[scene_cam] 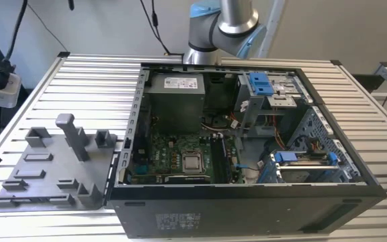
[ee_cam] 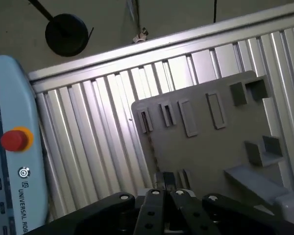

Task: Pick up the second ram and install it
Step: 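Pick up the second ram and move it above second insertion slot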

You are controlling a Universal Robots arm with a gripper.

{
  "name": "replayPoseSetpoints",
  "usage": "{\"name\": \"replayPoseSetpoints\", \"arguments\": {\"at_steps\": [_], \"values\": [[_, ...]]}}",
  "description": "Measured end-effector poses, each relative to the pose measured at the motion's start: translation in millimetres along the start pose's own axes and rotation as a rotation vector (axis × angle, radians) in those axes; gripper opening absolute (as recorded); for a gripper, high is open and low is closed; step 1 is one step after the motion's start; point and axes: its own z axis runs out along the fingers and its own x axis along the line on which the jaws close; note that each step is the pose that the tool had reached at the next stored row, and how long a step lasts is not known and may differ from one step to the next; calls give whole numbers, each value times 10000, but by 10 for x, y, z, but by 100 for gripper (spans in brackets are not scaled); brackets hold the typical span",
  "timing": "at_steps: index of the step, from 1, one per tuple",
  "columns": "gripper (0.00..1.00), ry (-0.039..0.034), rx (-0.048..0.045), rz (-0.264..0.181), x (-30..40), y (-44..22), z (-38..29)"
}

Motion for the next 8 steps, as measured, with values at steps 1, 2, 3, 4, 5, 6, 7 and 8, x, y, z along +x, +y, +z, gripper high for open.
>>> {"name": "replayPoseSetpoints", "arguments": {"at_steps": [1,2,3,4,5,6,7,8], "values": [[11,8,-5,-178,0,0,2],[11,14,-9,-365,0,0,4],[11,21,-11,-538,0,-1,6],[11,25,-8,-700,0,-1,9],[11,28,-4,-853,0,-1,13],[11,31,3,-1019,0,0,16],[11,34,13,-1173,1,0,17],[11,34,34,-1320,0,0,19]]}}
